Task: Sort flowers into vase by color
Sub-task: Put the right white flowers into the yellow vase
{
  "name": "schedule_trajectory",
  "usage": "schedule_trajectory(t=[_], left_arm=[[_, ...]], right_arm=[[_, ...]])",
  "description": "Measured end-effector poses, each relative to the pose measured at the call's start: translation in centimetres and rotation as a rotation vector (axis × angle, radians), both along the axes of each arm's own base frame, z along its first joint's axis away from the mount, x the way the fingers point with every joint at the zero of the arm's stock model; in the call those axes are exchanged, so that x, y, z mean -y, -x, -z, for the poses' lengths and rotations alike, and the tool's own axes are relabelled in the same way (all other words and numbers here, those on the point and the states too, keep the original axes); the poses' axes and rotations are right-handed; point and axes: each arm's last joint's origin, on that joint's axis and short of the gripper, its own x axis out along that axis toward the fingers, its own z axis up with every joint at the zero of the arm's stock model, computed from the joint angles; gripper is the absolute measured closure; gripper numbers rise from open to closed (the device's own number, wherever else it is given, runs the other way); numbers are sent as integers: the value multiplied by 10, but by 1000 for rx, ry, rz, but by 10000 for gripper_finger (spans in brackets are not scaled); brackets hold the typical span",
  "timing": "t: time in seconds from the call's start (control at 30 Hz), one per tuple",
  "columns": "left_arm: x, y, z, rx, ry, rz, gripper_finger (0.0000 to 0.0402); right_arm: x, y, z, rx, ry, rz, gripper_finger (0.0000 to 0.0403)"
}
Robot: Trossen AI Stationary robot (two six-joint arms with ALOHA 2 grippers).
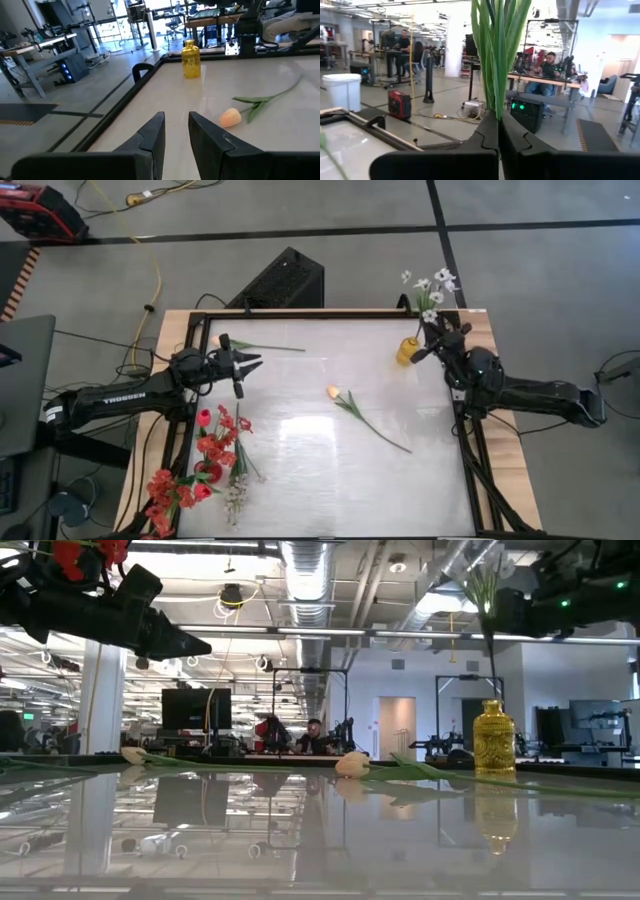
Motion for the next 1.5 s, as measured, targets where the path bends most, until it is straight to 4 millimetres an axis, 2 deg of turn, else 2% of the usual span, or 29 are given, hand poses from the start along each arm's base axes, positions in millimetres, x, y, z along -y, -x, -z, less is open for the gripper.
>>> schedule_trajectory(t=[0.57, 0.8, 1.07, 1.33, 1.5], left_arm=[[0, 0, 1, -14, -11, -16, 326], [0, 0, 1, -14, -10, -16, 326], [0, 0, 1, -12, -6, -16, 326], [0, 0, 1, -12, -5, -13, 326], [0, 0, 1, -11, -2, -13, 326]], right_arm=[[10, -14, 19, -87, -103, 45, 381], [10, -14, 27, -130, -152, 45, 349], [9, -14, 28, -104, -186, 34, 339], [4, -18, 11, -222, -286, 1, 333], [1, -13, -1, -307, -402, 16, 292]])
